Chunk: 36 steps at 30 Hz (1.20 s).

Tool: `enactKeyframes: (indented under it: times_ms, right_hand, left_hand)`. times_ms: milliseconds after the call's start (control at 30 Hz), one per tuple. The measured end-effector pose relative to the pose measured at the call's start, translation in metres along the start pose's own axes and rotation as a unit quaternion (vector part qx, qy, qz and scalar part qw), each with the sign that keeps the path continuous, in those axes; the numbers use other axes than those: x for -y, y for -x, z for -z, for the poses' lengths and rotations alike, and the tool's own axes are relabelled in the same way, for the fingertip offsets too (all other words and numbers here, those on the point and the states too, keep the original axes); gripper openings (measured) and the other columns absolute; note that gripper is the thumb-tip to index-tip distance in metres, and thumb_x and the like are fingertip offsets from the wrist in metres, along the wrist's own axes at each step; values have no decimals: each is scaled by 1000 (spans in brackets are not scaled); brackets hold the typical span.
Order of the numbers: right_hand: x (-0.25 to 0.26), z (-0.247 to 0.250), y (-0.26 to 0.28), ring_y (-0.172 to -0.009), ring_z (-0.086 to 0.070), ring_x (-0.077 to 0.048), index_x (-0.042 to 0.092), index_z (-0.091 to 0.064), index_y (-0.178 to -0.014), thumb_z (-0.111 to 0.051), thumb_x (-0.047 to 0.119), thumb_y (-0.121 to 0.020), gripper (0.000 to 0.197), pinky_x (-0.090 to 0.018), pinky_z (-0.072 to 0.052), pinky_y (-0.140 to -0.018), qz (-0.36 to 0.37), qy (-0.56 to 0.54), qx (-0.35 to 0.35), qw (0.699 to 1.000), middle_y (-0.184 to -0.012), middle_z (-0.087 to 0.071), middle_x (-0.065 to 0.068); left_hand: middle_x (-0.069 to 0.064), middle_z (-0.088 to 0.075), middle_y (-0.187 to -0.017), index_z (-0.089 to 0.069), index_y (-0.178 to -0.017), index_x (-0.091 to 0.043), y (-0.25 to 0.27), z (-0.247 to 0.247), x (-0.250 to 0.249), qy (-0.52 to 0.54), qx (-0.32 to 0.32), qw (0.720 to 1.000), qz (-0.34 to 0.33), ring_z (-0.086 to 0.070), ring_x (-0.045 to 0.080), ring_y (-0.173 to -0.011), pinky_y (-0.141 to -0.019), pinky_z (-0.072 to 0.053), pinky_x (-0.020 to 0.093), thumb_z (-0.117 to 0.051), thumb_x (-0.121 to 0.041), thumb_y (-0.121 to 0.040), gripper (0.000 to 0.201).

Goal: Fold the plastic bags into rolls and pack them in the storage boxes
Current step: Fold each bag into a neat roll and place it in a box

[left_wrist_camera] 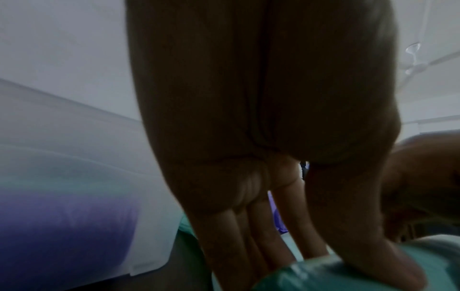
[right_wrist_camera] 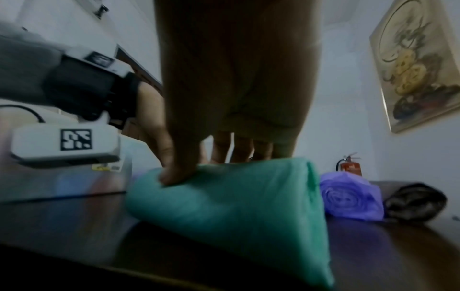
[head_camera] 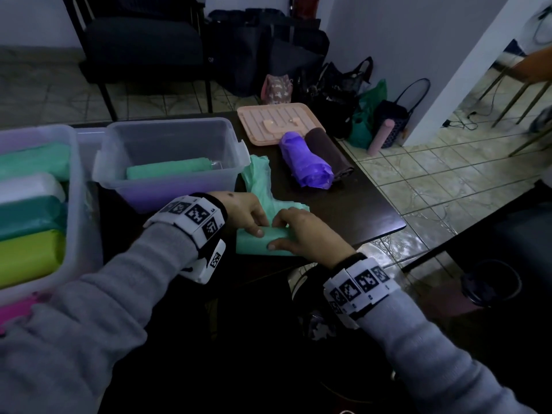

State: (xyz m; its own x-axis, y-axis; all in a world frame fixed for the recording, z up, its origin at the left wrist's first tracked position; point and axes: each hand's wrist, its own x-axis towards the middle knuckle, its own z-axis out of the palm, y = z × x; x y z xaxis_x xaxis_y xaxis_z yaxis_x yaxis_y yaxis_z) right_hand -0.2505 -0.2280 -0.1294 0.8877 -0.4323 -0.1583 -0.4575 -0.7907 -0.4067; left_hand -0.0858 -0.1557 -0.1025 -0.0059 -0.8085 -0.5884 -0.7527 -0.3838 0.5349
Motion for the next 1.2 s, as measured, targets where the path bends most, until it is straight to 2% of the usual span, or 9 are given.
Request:
enactKeyframes:
  times_ms: [67, 233, 400, 567, 667, 767, 933, 1033, 1200]
  right_hand:
    - [0, -4, 0, -112, -52, -27, 9, -59, -119, -67, 37, -84, 46, -28, -35, -93, 6, -2, -4, 1000, -115, -60, -12]
    - [-3, -6, -10, -127, -42, -26, 15, -48, -135, -44, 39, -97, 46, -40, -33, -106, -39, 21, 36, 998, -133, -51, -9]
    - [-5, -7, -20, -124, -42, -29, 13, -50, -132, -46, 38, -96, 44, -40, -33, -105, -54, 18, 6, 998, -130, -50, -11]
    - [7, -14, -6, -107, -45, -25, 13, -55, -119, -59, 39, -89, 40, -36, -38, -90, 20, 50, -107, 993, -116, -52, -8]
    - [7, -18, -2, -115, -43, -25, 14, -49, -127, -72, 38, -77, 60, -36, -35, -96, 14, 55, -72, 996, -125, -49, -7]
    - [8, -14, -3, -118, -44, -26, 14, -48, -130, -71, 29, -79, 58, -36, -36, -97, 9, 57, -68, 996, -128, -50, -7]
    - [11, -5, -6, -122, -43, -25, 18, -44, -136, -66, 35, -84, 59, -38, -38, -101, -14, 44, 27, 999, -130, -49, -7]
    - [11, 3, -9, -124, -45, -23, 19, -45, -137, -62, 38, -87, 56, -31, -37, -102, -32, 20, 82, 996, -132, -49, -7]
    - [10, 11, -16, -103, -52, -14, 14, -58, -123, -52, 37, -95, 38, -24, -38, -89, -43, -63, 182, 980, -113, -59, -2]
  left_hand:
    - [6, -61, -126, -56, -129, -9, -1, 1, 0, -12, -19, 1000, -1, -57, 17, -116, -103, -41, 26, -61, -16, -90, 40]
    - [2, -67, -115, -67, -114, -13, 5, -11, -2, -11, -201, 979, -15, -61, 12, -105, -87, -42, 17, -70, -12, -82, 32]
    - [2, -55, -132, -51, -134, -18, 9, -25, 1, -93, -182, 979, 7, -49, 17, -122, -100, -37, 25, -82, -24, -69, 72]
    - [1, -54, -131, -48, -136, -23, 3, -19, 5, -95, -147, 984, 19, -51, 19, -119, -95, -38, 26, -73, -23, -79, 62]
    - [1, -55, -130, -46, -137, -23, 2, -13, 7, -85, -111, 990, 19, -53, 19, -116, -97, -42, 29, -66, -23, -84, 56]
    - [0, -58, -126, -48, -135, -26, 3, -12, 8, -70, -106, 992, 13, -56, 16, -108, -86, -43, 24, -62, -26, -84, 53]
    - [-1, -54, -129, -48, -133, -21, 14, -26, 9, -42, -173, 984, 1, -53, 16, -115, -93, -39, 22, -73, -38, -76, 65]
    - [-2, -53, -115, -59, -120, -19, 24, -29, 11, -28, -220, 975, -19, -52, 14, -110, -87, -39, 21, -79, -34, -71, 55]
    - [-3, -59, -128, -59, -126, -19, 30, -23, 13, 5, -156, 988, -5, -53, 11, -117, -95, -35, 19, -68, -29, -84, 44]
